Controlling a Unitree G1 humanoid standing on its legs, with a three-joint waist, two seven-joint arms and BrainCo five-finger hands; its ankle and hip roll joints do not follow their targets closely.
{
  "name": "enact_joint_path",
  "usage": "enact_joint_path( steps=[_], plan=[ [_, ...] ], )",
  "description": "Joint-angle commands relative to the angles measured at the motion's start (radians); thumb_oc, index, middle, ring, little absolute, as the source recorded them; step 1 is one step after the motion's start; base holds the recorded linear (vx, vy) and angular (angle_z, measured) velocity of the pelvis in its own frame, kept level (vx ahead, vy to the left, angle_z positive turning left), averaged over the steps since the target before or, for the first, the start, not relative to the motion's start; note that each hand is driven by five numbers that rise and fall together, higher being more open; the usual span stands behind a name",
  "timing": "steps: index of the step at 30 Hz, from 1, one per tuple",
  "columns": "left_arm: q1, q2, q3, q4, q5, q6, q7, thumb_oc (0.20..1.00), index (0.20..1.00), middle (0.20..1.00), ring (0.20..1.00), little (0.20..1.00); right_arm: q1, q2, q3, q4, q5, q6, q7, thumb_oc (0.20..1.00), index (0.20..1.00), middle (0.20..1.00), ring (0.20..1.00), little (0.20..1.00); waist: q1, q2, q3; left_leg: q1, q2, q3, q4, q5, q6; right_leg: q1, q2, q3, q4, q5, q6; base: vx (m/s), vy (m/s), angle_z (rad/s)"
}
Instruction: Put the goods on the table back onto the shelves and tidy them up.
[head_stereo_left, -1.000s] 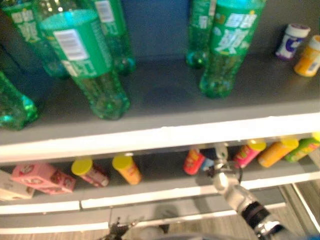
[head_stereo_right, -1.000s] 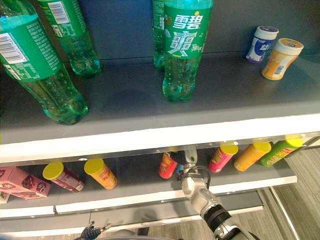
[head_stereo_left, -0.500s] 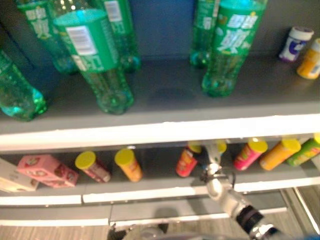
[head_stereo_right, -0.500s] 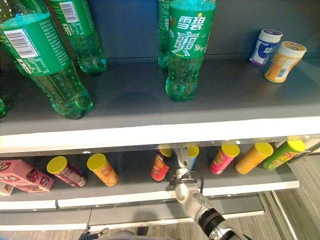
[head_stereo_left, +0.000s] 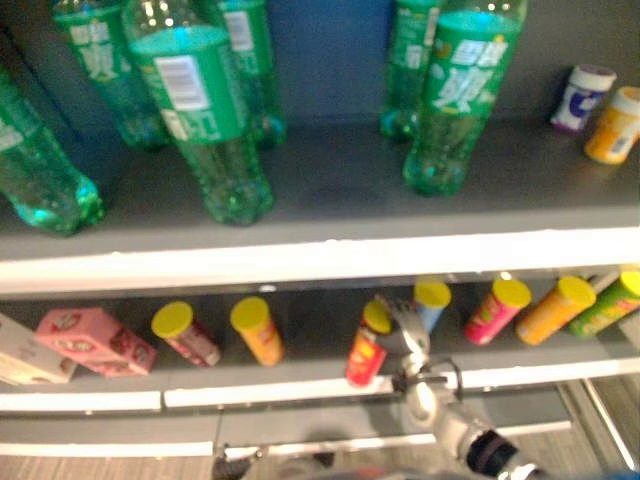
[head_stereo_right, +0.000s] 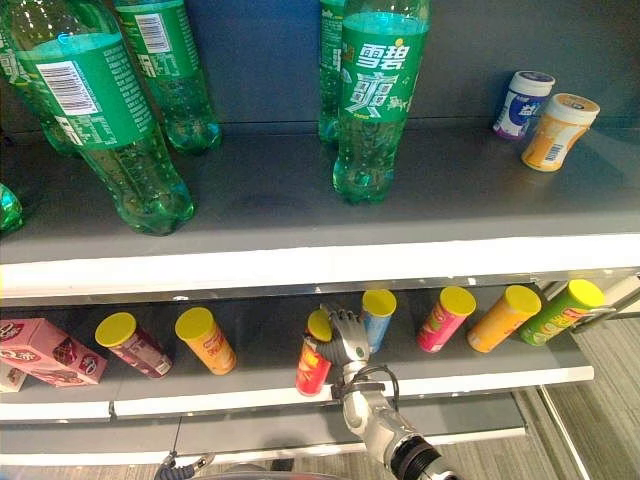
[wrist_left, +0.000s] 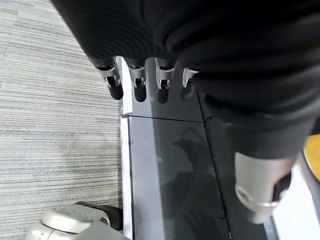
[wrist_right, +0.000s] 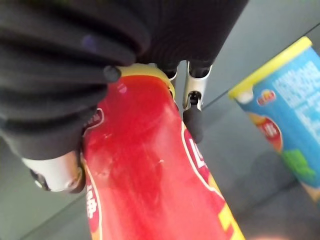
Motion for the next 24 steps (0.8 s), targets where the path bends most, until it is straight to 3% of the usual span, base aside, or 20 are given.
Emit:
enact_joint_path(
  steps=[1,15,24],
  plan=[
    [-0.053,-0.016,-0.056,0.083,0.016,-0.026,0.027,1.0,1.0,1.0,1.0,1.0,-0.087,0.041,0.008,-0.02,0.006,-0.062,-0.071,0.2,0.2,0.2,0.2,0.2,0.036,0.03,-0.022,-0.015,0.034,-0.027,0.004,-0.048,-0.016,-0.004,-0.046,0.014,0.001,0.0,0.06,0.0,0.026,0.05],
    [-0.084,-0.003,-0.105,0.06,0.071,-0.026,0.059,1.0,1.0,1.0,1.0,1.0,-0.172,0.044,-0.031,-0.012,-0.002,-0.041,-0.152,0.2,0.2,0.2,0.2,0.2,0.096,0.027,-0.007,-0.06,0.012,-0.055,0.054,-0.076,-0.002,-0.017,-0.069,0.001,0.002,0.0,0.069,-0.01,0.03,0.05],
    [-0.098,0.017,-0.103,0.061,0.118,-0.025,0.082,1.0,1.0,1.0,1.0,1.0,-0.195,-0.005,-0.018,-0.058,-0.076,-0.041,-0.161,0.2,0.2,0.2,0.2,0.2,0.128,0.03,0.011,-0.15,-0.024,-0.072,0.201,-0.139,-0.002,-0.017,-0.096,-0.015,0.011,-0.009,0.073,-0.02,0.002,0.1]
  ],
)
